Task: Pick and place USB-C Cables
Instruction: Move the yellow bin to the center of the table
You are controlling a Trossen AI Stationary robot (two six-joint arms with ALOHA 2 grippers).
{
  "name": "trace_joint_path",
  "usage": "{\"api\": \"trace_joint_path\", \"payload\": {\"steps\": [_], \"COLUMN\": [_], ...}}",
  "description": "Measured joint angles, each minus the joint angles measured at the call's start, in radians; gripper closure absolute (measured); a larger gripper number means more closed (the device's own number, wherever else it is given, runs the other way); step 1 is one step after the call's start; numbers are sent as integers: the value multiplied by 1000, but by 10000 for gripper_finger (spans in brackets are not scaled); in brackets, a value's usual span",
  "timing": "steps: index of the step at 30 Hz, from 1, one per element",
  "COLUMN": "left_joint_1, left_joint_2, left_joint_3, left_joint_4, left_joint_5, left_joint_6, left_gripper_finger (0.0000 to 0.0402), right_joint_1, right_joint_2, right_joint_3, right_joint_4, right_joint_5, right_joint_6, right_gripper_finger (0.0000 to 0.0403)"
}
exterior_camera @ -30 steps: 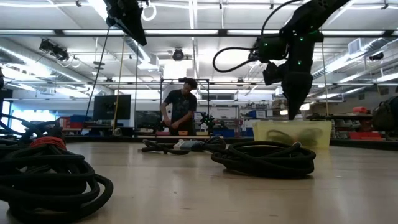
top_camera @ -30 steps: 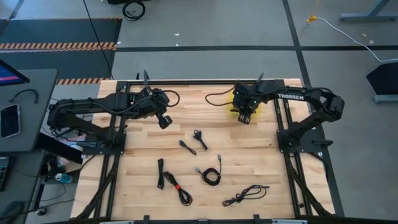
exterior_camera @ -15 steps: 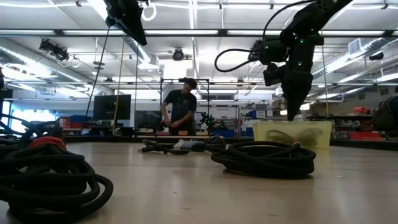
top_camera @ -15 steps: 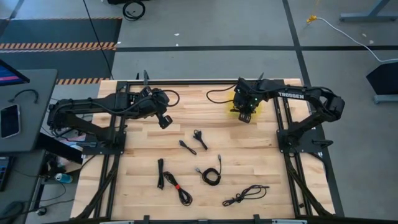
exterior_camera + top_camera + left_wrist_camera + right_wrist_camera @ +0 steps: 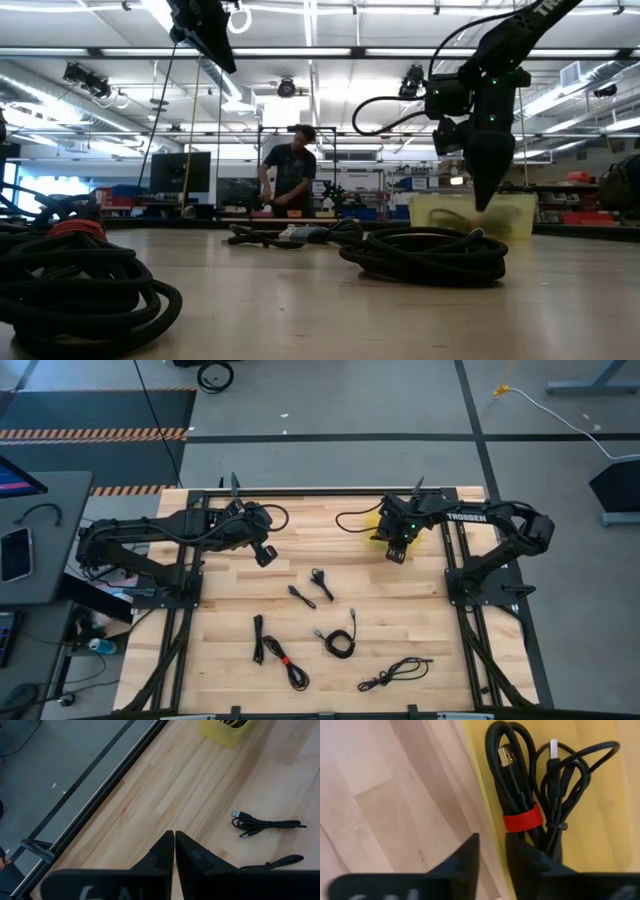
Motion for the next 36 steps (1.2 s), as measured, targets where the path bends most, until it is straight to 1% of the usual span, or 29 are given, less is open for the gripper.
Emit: {"api": "trace_joint_path", "payload": {"steps": [2,3,7,12,18,21,29,36], "left_joint_1": [0,0,0,0,0,0,0,0], "left_joint_2": [0,0,0,0,0,0,0,0], "left_joint_3": [0,0,0,0,0,0,0,0], "left_joint_4": [0,0,0,0,0,0,0,0], "left_joint_5": [0,0,0,0,0,0,0,0], "left_joint_6": [0,0,0,0,0,0,0,0], "left_gripper_finger": [379,379,379,379,379,379,379,379], "right_joint_1": [0,0,6,74,207,283,515,627], "right_joint_2": [0,0,0,0,0,0,0,0], "right_joint_3": [0,0,2,60,133,137,137,134], "right_joint_4": [1,4,8,8,3,-3,23,55], "right_joint_5": [-13,-22,-27,-23,-58,-72,-58,-33], "right_joint_6": [-2,-3,10,17,57,100,221,269], "right_gripper_finger": [379,389,396,398,400,400,400,400]}}
